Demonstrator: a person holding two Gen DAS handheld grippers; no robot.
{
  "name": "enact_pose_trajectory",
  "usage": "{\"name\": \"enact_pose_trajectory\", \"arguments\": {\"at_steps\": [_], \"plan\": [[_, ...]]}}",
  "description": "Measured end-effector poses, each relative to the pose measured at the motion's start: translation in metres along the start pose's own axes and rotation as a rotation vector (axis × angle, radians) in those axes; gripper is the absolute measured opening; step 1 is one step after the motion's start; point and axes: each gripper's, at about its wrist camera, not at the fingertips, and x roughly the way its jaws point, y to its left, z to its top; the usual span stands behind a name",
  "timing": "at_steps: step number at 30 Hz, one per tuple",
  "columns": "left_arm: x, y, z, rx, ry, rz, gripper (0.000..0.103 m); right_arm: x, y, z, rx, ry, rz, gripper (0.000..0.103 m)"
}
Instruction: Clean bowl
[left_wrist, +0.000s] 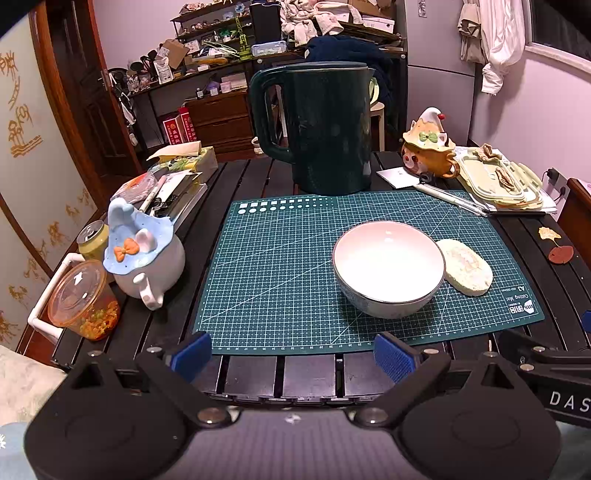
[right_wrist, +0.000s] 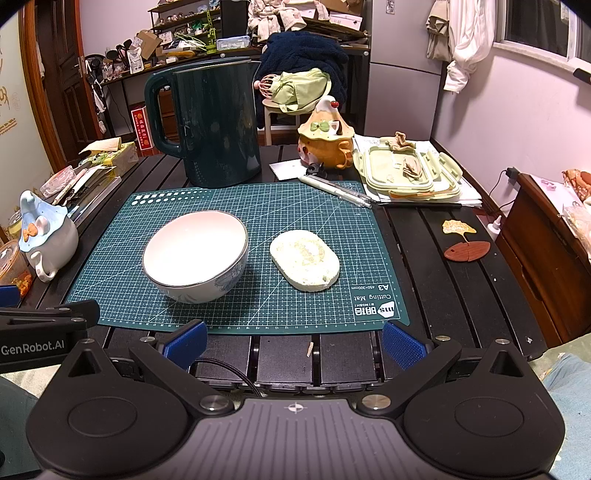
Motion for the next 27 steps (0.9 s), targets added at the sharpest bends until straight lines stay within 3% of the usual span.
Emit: {"name": "enact_pose_trajectory", "arguments": {"at_steps": [10, 14, 17, 20, 27], "plan": [[0.002, 0.008, 0.013, -0.052, 0.033, -0.013, 0.095, 0.0, 0.0, 0.0, 0.008, 0.003, 0.002, 0.102], [-0.009, 0.026, 0.039, -0.159, 0.029, -0.073, 0.095, 0.0, -0.005, 0.002, 0.033, 0.004, 0.008, 0.102], [-0.011, 0.029, 0.066, -0.167, 0.001, -0.096, 0.095, -0.001, -0.01, 0.003, 0.065, 0.004, 0.025, 0.102], [0.013, 0.018, 0.09, -0.108, 0.035, -0.097, 0.095, -0.003, -0.017, 0.004, 0.098, -0.007, 0.058, 0.102], [0.082, 0.01, 0.098, -0.158, 0.199, -0.149, 0.087, 0.002, -0.031, 0.004, 0.17, 0.011, 0.099, 0.091]]}}
